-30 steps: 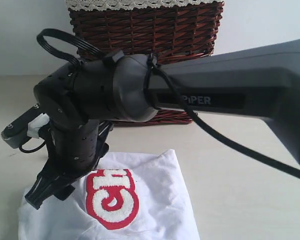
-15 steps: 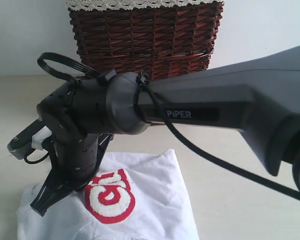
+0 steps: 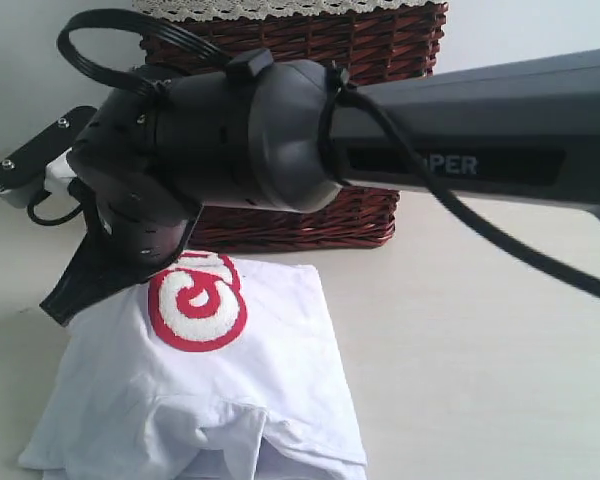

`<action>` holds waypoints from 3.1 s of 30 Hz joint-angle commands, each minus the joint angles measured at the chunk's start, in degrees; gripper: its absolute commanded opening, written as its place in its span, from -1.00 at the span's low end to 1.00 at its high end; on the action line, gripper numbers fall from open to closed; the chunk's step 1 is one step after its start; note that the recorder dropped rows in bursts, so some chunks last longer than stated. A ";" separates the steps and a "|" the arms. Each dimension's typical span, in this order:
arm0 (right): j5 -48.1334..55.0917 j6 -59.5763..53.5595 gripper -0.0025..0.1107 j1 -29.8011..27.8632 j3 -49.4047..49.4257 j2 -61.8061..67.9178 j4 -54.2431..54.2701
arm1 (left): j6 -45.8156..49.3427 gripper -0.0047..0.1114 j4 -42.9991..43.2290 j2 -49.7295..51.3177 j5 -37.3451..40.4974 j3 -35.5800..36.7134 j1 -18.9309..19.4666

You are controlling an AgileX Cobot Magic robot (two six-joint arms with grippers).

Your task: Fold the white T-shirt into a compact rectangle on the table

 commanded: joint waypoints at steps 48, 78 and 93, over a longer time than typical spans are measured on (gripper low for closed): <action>2.93 -10.33 -0.96 4.63 16.20 0.16 16.90 | 0.08 -0.92 0.21 -0.32 -0.35 -0.14 0.22; -0.66 3.43 -0.96 4.63 34.93 -14.80 3.71 | 0.08 -0.92 0.21 -0.32 -0.35 -0.14 0.22; -3.21 3.52 -0.96 4.63 40.83 -41.93 -1.31 | 0.08 -0.92 0.21 -0.32 -0.35 -0.14 0.22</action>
